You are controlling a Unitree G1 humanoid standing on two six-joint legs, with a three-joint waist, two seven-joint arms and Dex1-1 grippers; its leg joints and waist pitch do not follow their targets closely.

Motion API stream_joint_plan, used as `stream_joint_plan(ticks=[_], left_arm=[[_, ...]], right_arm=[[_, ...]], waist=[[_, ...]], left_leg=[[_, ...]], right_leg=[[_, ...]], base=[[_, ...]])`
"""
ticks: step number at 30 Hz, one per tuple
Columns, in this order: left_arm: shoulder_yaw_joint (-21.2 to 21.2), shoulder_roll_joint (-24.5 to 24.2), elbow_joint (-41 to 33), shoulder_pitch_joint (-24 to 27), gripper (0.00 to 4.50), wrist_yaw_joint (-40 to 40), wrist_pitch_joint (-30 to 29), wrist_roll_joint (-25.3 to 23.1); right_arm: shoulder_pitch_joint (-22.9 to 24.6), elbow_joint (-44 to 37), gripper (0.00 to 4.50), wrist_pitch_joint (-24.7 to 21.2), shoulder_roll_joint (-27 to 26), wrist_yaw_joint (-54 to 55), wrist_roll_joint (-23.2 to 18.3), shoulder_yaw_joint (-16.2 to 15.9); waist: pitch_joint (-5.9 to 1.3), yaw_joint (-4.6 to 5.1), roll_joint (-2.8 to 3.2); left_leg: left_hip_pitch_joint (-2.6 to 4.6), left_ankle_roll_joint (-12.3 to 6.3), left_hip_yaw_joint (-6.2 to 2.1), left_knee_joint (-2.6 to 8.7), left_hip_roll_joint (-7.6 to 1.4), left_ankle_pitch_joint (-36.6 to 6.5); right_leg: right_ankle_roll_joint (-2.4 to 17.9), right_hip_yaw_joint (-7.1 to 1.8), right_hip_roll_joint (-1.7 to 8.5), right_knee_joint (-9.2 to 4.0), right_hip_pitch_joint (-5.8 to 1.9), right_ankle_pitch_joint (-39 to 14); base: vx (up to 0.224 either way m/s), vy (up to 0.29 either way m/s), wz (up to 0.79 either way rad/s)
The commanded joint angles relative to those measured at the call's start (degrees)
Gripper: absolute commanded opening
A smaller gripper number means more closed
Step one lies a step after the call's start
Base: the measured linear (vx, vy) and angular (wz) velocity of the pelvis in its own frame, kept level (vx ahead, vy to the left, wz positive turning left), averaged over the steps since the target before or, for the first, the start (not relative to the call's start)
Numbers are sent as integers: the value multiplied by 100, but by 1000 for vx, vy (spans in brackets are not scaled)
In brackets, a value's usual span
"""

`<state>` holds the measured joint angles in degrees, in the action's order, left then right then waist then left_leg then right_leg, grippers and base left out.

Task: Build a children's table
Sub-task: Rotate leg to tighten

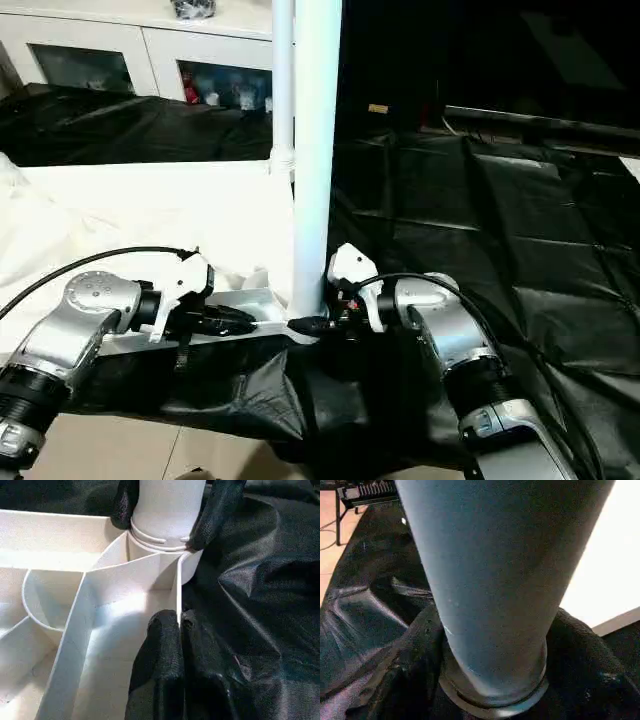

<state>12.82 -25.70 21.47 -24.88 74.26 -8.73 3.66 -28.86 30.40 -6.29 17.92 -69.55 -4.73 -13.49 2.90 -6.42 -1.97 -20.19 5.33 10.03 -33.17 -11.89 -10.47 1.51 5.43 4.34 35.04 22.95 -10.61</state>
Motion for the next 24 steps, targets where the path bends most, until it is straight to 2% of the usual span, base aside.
stream_joint_plan(ticks=[1,3,4,5,7,8,9,10,11,13,16,19,23,24], left_arm=[[-97,160,-309,-46,0,-71,44,340],[-107,184,-278,-40,0,-197,57,277],[-121,249,-200,-72,0,-378,43,206],[-132,293,-146,-96,0,-501,33,159],[-135,357,-71,-133,0,-638,60,102],[-150,498,68,-230,0,-922,18,15],[-147,667,217,-343,0,-1252,-10,-99],[-147,667,217,-343,0,-1252,-10,-99],[-139,1009,468,-556,0,-1821,-133,-248],[-138,1142,563,-644,0,-2052,-184,-307],[-117,1480,792,-867,0,-2634,-318,-450],[-79,1604,887,-959,0,-2837,-364,-545],[-83,1646,920,-974,0,-2773,-304,-585],[-86,1642,915,-968,0,-2747,-295,-583]], right_arm=[[109,51,263,-66,-80,-278,-30,-240],[86,139,263,-28,-150,-152,-7,-215],[63,191,263,-35,-237,42,-7,-154],[48,224,263,-40,-296,174,-7,-111],[16,286,263,-64,-393,420,0,-37],[-46,441,263,-49,-561,899,60,69],[-106,622,263,-66,-751,1402,121,168],[-106,622,263,-66,-751,1402,121,168],[-195,921,263,-103,-1125,2245,198,321],[-223,1011,263,-128,-1274,2517,203,372],[-341,1228,262,-233,-1788,3297,150,571],[-480,1426,262,-201,-2046,3782,212,626],[-588,1538,262,-74,-2238,3716,205,636],[-595,1539,297,-47,-2247,3685,210,633]], waist=[[-339,5,-29],[-344,4,-29],[-340,15,10],[-341,20,-7],[-330,25,4],[-328,26,5],[-315,43,18],[-312,57,5],[-315,77,12],[-324,89,8],[-328,123,4],[-339,120,9],[-350,127,23],[-348,121,23]], left_leg=[[13,-291,-20,382,-191,-999],[16,-291,-21,379,-188,-969],[21,-264,-19,381,-188,-993],[17,-256,-19,379,-181,-1006],[27,-218,-20,386,-177,-1056],[30,-186,-29,390,-174,-1134],[45,-129,-24,393,-165,-1217],[57,-62,-39,404,-161,-1305],[63,13,-41,408,-163,-1300],[67,48,-54,406,-161,-1329],[37,-14,-49,404,-155,-1278],[36,-11,-53,403,-154,-1187],[22,-56,-47,398,-160,-1151],[23,-75,-43,398,-160,-1130]], right_leg=[[1013,-340,433,-414,-292,-1395],[1024,-343,435,-404,-291,-1327],[1039,-345,425,-412,-283,-1294],[1042,-344,426,-411,-291,-1291],[1020,-345,430,-434,-286,-1421],[976,-341,439,-448,-296,-1581],[937,-346,433,-474,-265,-1761],[862,-336,437,-500,-268,-1995],[833,-342,440,-504,-258,-2063],[821,-334,453,-506,-263,-2110],[804,-347,446,-502,-266,-1954],[827,-340,445,-488,-274,-1827],[902,-345,445,-453,-289,-1474],[917,-347,447,-452,-291,-1428]], base=[[0,0,0],[0,0,0],[0,0,0],[0,0,0],[0,0,0],[0,0,0],[0,0,0],[0,0,0],[0,0,0],[0,0,0],[0,0,0],[0,0,0],[0,0,0],[0,0,0]])
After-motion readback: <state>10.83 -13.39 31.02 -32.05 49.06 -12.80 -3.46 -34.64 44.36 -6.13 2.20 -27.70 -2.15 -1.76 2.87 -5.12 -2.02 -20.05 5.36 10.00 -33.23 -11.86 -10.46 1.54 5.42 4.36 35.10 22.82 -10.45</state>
